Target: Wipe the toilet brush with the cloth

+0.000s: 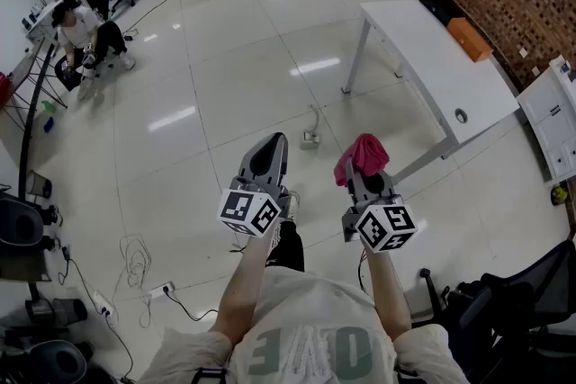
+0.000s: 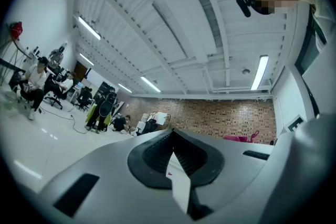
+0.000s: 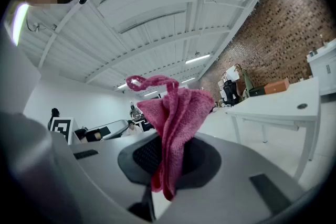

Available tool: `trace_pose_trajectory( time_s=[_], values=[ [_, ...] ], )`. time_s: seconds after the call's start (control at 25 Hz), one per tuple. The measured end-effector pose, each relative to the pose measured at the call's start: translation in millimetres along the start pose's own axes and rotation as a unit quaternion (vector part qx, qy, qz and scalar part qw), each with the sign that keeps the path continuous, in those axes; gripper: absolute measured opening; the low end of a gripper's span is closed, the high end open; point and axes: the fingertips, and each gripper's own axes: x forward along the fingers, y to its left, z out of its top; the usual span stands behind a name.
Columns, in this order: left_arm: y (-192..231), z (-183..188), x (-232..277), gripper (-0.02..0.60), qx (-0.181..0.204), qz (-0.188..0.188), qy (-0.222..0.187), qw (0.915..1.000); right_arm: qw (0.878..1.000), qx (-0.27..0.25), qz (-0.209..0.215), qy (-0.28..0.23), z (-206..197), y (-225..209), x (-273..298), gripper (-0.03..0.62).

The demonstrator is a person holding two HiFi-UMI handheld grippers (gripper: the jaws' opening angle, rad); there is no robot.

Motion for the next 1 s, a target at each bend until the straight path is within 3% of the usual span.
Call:
trace_pose_trajectory(
  time_s=[0.2,0.52,0.72,1.0],
  values=[
    [63.1,14.1,96.3,0.005,0.004,-0.013,0.002,0.9999,1.0,-0.01,-0.009,0.0,29.2,-36.1,105.6,0.031],
    [153.6,36.9,247.1,0.005,0.03,-0.059,-0.002,0.9978,0.998,-0.023,-0.027,-0.043,85.1,-91.8,258.5,0.031],
    [178.4,32.4,286.5,0.005,0.01,-0.064,-0.002,0.9979,0.998,-0.022,-0.037,-0.048,101.7,-113.4,298.0,0.031],
    [201.5,7.9,307.2,0.005,-0.009,-0.04,0.011,0.9991,0.998,-0.017,-0.041,-0.033,95.1,-147.5,325.3,0.031]
  ],
)
